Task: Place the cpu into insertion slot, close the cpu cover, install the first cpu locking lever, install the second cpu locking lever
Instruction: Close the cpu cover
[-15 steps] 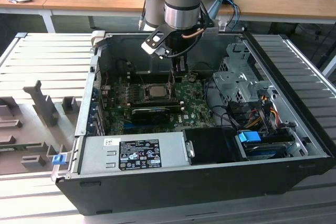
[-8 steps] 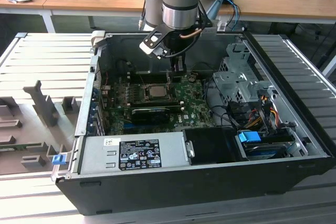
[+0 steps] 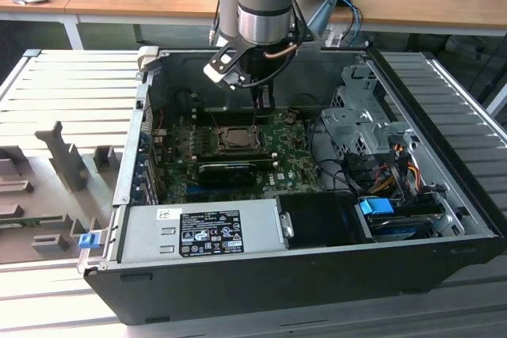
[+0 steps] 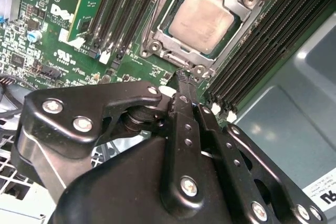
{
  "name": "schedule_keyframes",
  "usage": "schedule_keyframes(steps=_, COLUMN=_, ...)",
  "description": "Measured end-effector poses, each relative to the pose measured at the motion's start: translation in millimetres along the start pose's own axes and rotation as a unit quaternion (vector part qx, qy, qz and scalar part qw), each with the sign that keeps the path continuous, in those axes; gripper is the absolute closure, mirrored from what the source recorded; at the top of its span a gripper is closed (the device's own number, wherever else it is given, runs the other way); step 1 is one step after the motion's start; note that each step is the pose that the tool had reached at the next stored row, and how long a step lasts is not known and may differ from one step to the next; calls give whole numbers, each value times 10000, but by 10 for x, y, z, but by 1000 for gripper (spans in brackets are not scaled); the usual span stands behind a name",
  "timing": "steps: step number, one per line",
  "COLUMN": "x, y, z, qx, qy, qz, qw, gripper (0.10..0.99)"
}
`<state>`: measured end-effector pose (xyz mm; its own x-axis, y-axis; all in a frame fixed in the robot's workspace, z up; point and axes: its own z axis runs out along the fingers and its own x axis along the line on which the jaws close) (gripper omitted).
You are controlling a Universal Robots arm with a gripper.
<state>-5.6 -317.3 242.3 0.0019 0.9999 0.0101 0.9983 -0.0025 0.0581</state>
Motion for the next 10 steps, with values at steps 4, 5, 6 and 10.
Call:
schedule_keyframes(steps=4, x=-1, y=-28, z=75, qx=3, qy=6, qz=-79, qw=10000, gripper=980)
schedule_keyframes(steps=5, x=-1, y=-31, z=101, qx=5, qy=9, qz=-117, qw=9999, gripper=980)
schedule_keyframes(steps=6, x=-2, y=-37, z=110, qx=6, qy=10, qz=-130, qw=9999, gripper=980)
schedule_keyframes(steps=10, x=-2, y=-77, z=114, qx=7, qy=9, qz=-141, qw=9999, gripper=980)
